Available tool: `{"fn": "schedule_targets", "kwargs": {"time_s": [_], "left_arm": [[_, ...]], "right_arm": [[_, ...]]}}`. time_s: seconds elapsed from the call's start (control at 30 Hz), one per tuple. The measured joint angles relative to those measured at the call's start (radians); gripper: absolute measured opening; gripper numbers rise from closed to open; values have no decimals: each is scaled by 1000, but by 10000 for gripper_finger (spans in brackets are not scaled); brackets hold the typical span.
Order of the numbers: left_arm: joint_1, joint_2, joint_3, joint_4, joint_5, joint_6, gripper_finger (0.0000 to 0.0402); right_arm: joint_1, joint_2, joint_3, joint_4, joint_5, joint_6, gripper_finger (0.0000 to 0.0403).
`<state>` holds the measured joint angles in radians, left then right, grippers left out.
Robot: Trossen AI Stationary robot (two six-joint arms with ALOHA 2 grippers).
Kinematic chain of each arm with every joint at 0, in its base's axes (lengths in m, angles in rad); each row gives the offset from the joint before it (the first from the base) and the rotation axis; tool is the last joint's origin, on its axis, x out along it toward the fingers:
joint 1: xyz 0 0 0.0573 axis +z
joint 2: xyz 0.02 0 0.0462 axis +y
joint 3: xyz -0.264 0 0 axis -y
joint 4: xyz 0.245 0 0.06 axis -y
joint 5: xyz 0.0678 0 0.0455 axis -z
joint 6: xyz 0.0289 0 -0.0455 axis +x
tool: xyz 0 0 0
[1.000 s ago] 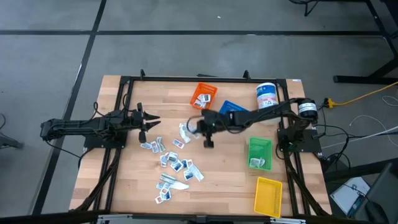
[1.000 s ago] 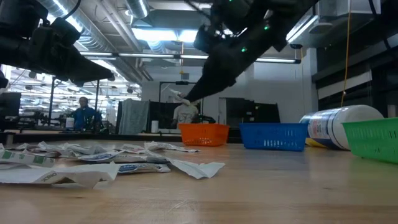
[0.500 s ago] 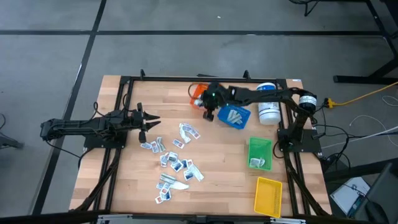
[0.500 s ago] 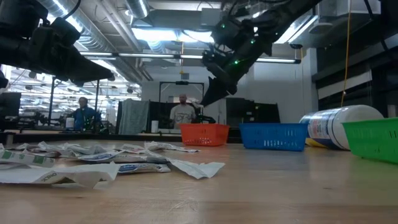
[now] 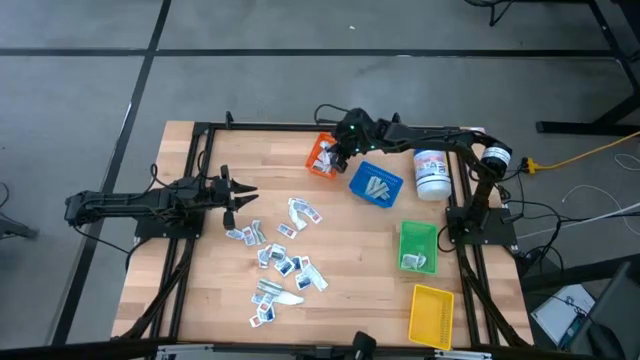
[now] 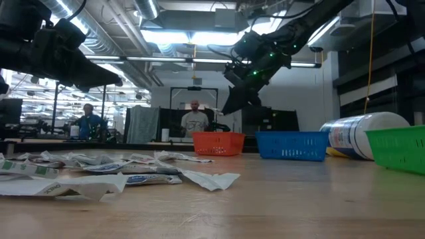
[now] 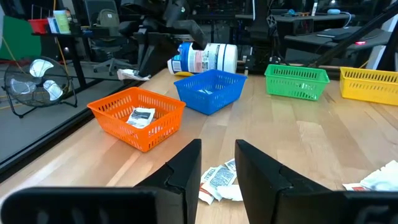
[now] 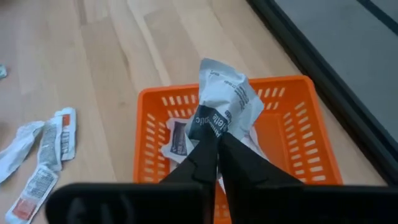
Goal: Pick & Place First Aid Supplies
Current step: Put the gray towelette pack into the orange basket, then put the orange ointment pack into the yellow basket
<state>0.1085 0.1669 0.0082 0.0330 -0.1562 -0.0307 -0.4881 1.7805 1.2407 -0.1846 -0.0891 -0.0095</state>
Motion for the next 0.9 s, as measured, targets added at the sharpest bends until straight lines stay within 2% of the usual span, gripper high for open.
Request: {"fn": "schedule_targets", "kwargs": {"time_s": [0.13, 0.37, 0.5, 0.9], "left_arm": [[0, 0, 0, 0, 0, 0, 91], [0, 0, 0, 0, 0, 0, 93], [0, 0, 0, 0, 0, 0, 91], [0, 0, 0, 0, 0, 0, 91]], "right_arm": [[0, 0, 0, -9, 7, 2, 42], [1, 1, 0, -27, 7, 6, 120], [7, 2, 0, -34, -19, 3, 148], [140, 2, -1, -37, -36, -49, 154]]}}
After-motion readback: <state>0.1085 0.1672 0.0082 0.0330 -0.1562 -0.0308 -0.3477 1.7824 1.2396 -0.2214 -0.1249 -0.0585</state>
